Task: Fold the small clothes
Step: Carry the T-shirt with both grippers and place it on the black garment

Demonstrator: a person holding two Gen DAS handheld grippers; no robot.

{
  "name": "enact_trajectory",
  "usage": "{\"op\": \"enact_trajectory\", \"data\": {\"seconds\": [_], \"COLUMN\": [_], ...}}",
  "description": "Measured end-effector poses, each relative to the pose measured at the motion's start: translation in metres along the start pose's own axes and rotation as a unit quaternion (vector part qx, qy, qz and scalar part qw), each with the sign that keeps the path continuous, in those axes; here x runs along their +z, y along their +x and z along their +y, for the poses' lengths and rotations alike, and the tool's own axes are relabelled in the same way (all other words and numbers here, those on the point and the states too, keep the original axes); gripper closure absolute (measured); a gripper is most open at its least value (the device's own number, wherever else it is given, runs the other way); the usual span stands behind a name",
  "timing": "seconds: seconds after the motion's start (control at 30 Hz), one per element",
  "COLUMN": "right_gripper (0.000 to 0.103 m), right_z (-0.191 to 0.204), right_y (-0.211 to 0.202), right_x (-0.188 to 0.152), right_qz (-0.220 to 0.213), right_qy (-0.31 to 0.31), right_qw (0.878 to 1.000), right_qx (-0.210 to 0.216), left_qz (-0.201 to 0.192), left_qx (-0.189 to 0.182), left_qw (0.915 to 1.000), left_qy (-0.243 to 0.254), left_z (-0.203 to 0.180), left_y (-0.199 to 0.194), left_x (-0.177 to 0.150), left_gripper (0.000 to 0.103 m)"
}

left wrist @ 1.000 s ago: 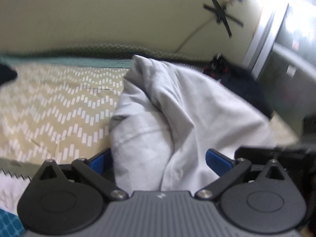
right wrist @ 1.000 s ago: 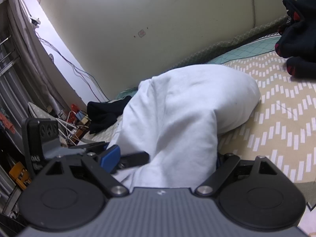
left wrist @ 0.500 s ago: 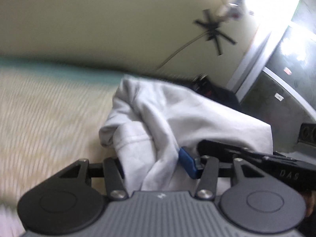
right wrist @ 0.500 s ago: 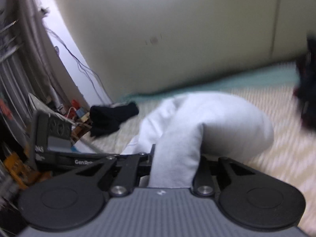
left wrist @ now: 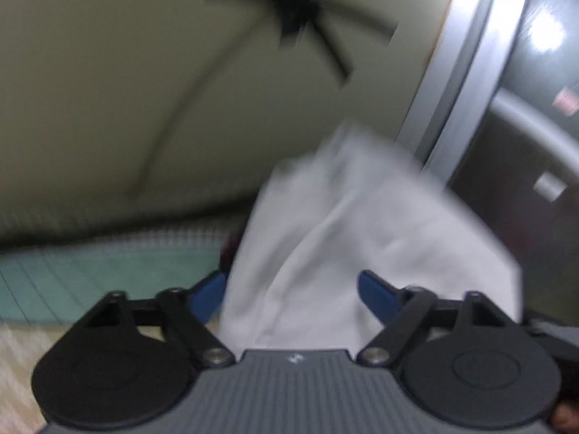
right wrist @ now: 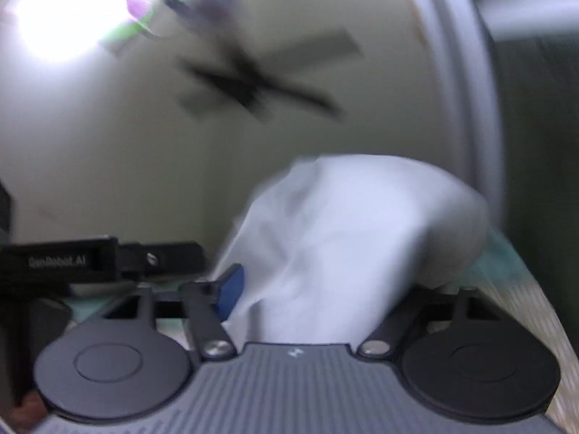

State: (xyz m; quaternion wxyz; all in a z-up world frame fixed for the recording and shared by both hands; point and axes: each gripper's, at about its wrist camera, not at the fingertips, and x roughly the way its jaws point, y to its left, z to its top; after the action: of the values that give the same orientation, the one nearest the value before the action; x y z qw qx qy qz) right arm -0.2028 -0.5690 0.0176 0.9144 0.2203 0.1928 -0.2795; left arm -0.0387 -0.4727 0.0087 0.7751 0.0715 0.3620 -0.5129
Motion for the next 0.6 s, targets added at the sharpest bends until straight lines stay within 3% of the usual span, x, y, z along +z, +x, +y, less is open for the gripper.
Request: {"op": "enact_trajectory", "data": {"seconds": [0.1,0.3,0.4,0.6], "right_gripper": [0.029,0.029,0.029,0.029], "right_z": [-0.022,-0.043,-0.043,0.002], "right_y": [-0.016,-0.069,-0.093,-0.12], "right_x": [-0.019,-0.033,-0.048,-0.096], "right_qz": [-0.034,-0.085,-0.086,-0.04], "right_qy": [0.019,0.086,0.103,0.103], "right_qw": [0.999,0.993,0.991,0.992], "right_qx": [0.016,0.003,0.017,0.055], "left_qz": [0.014,0.001,-0.009,-0.013], "left_qx": [0.009,0.038,0.066,0.128], "left_qw": [0.9998,0.999,0.9972,0.9906], "left_qy": [0.008,0.022,0.035,0.047], "left_z": [0.002,0.005,0.005,0.009], "left_y": [0.01,-0.022,-0.054,-0.102], "left_x": [-0.016,-0.037,-0.058,-0.108], "left_gripper": [0.024,0.015,0.009,0.0]}}
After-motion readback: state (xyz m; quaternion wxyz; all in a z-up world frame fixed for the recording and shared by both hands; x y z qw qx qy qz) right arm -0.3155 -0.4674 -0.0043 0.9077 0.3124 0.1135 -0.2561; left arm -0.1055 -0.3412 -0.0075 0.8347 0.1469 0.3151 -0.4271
